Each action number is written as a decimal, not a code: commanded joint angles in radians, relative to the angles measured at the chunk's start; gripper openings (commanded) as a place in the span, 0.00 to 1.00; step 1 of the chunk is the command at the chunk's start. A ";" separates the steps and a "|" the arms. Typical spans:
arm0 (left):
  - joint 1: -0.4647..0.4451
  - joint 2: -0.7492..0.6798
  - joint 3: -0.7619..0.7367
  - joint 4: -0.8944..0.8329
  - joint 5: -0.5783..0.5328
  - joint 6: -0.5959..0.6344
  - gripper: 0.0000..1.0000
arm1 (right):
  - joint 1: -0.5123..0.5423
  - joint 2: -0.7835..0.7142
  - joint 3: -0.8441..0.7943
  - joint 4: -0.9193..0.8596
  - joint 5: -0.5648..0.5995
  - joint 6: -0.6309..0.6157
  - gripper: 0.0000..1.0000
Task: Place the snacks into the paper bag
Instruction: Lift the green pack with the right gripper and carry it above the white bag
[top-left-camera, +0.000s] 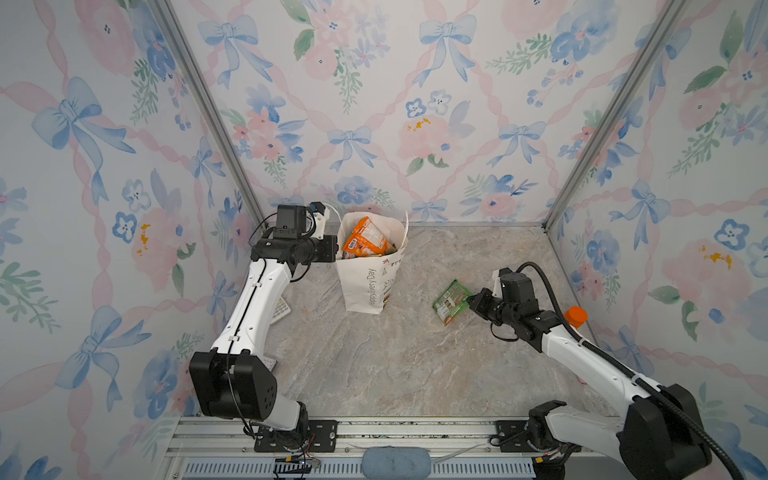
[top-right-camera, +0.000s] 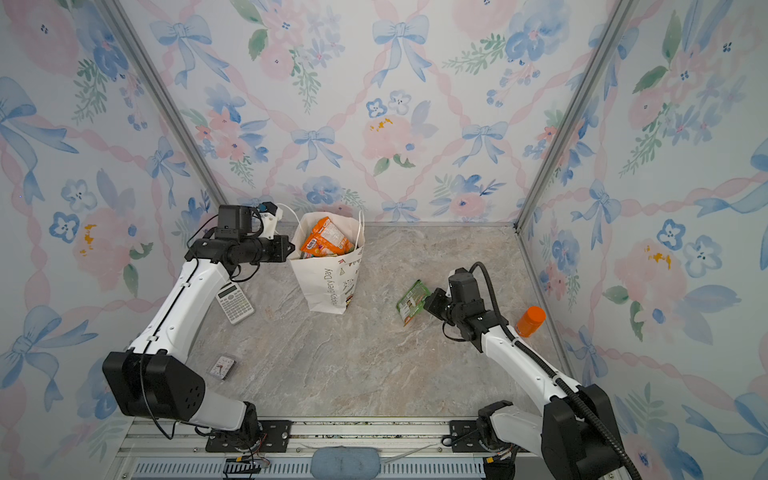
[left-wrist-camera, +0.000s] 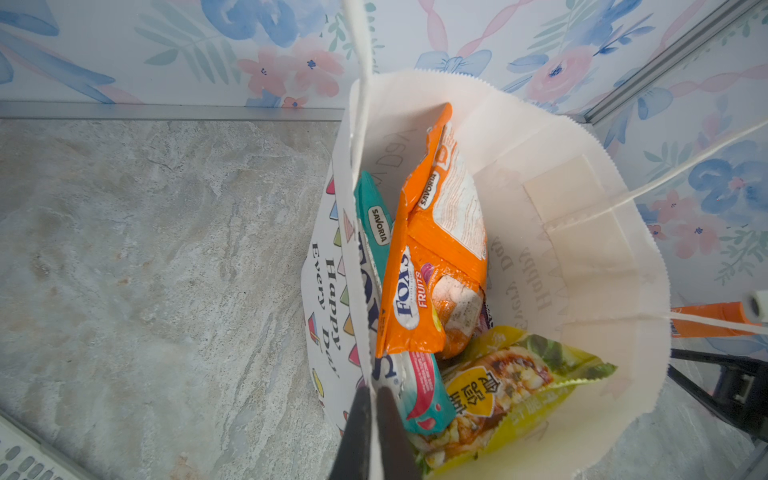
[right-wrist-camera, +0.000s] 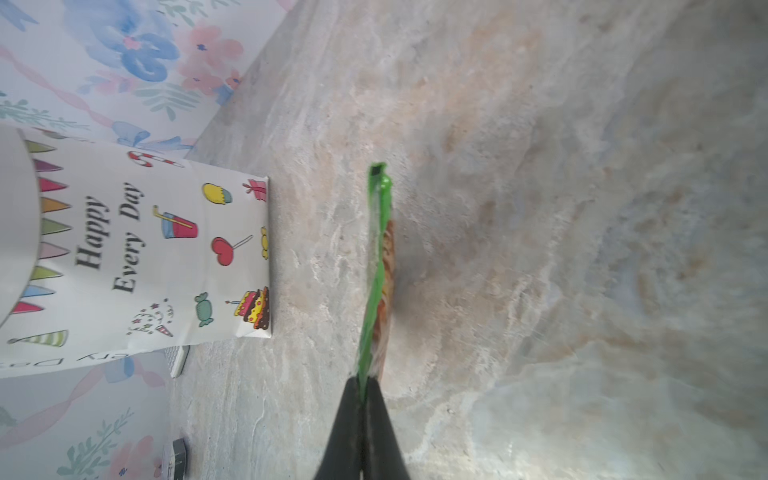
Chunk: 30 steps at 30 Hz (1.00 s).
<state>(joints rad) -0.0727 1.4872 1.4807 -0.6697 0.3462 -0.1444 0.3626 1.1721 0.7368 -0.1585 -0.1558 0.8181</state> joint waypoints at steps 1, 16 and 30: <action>-0.007 -0.028 -0.006 0.056 0.020 -0.014 0.00 | 0.038 -0.017 0.091 -0.123 0.042 -0.092 0.00; -0.010 -0.028 -0.007 0.055 0.020 -0.014 0.00 | 0.247 0.077 0.403 -0.194 0.058 -0.187 0.00; -0.011 -0.025 -0.007 0.055 0.020 -0.014 0.00 | 0.376 0.158 0.599 -0.046 0.039 -0.145 0.00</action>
<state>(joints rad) -0.0757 1.4872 1.4803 -0.6678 0.3458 -0.1444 0.7174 1.3190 1.2736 -0.2741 -0.1192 0.6624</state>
